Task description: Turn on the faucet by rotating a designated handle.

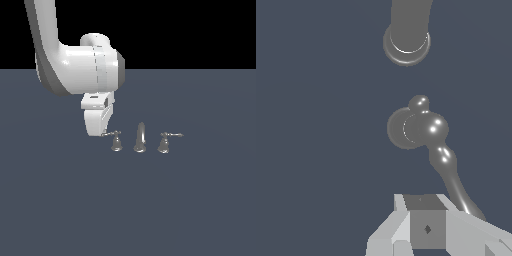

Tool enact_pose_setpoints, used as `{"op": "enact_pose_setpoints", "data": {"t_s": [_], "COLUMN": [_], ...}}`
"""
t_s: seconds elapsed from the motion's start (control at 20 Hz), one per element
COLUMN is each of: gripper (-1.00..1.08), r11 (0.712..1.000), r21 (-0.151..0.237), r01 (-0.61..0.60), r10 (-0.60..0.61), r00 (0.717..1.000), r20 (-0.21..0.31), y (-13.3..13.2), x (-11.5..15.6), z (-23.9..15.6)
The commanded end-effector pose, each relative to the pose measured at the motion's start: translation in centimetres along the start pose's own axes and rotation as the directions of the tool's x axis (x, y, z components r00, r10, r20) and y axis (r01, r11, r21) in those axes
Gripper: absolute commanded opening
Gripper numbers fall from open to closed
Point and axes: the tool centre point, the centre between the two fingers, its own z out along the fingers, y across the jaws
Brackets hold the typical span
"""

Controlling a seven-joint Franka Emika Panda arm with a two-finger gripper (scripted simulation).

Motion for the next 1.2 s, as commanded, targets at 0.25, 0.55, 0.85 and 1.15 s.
{"op": "enact_pose_setpoints", "data": {"t_s": [0.25,0.55,0.85,1.15], "gripper": [-1.00,-1.00,-1.00,-1.00], "r11": [1.000,1.000,1.000,1.000], "r21": [-0.014,0.000,-0.008,-0.014], "r01": [0.006,-0.003,0.003,0.009], "r10": [-0.006,0.003,-0.003,-0.009], "r00": [1.000,1.000,1.000,1.000], "r20": [-0.004,0.001,-0.001,-0.003], "y": [3.0,3.0,4.6,5.9], "x": [0.4,1.2,2.9,4.4], "z": [-0.1,0.0,-0.1,-0.1]}}
